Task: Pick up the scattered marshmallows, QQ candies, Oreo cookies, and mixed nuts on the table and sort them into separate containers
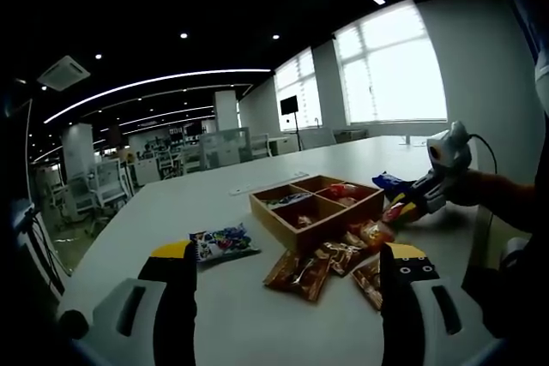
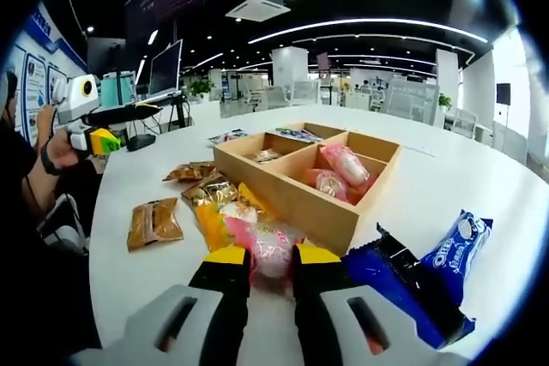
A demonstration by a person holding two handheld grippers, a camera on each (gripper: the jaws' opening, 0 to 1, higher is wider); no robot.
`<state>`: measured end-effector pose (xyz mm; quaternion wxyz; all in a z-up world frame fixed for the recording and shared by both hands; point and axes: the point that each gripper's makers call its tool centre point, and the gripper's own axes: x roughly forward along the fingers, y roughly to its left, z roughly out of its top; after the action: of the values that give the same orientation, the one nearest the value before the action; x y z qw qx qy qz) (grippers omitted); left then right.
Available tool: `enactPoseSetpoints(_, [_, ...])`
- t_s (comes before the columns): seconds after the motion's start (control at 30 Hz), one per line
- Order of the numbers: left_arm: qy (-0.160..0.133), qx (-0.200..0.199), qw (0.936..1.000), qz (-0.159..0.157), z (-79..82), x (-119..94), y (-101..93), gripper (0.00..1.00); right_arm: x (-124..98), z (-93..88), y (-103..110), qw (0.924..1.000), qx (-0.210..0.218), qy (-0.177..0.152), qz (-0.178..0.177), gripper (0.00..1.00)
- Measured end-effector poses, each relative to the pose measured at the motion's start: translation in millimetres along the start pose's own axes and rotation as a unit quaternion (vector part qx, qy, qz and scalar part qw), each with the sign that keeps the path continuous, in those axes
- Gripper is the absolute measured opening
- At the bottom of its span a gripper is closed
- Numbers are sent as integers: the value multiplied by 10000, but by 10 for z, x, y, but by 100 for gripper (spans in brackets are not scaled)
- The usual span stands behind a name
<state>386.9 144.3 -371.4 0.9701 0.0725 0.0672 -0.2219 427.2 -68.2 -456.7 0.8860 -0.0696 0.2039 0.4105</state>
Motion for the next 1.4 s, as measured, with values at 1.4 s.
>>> enactPoseSetpoints(1.4, [3, 7, 10000, -37, 4, -10, -21, 92, -319, 414, 100, 9980, 52, -626, 96, 14])
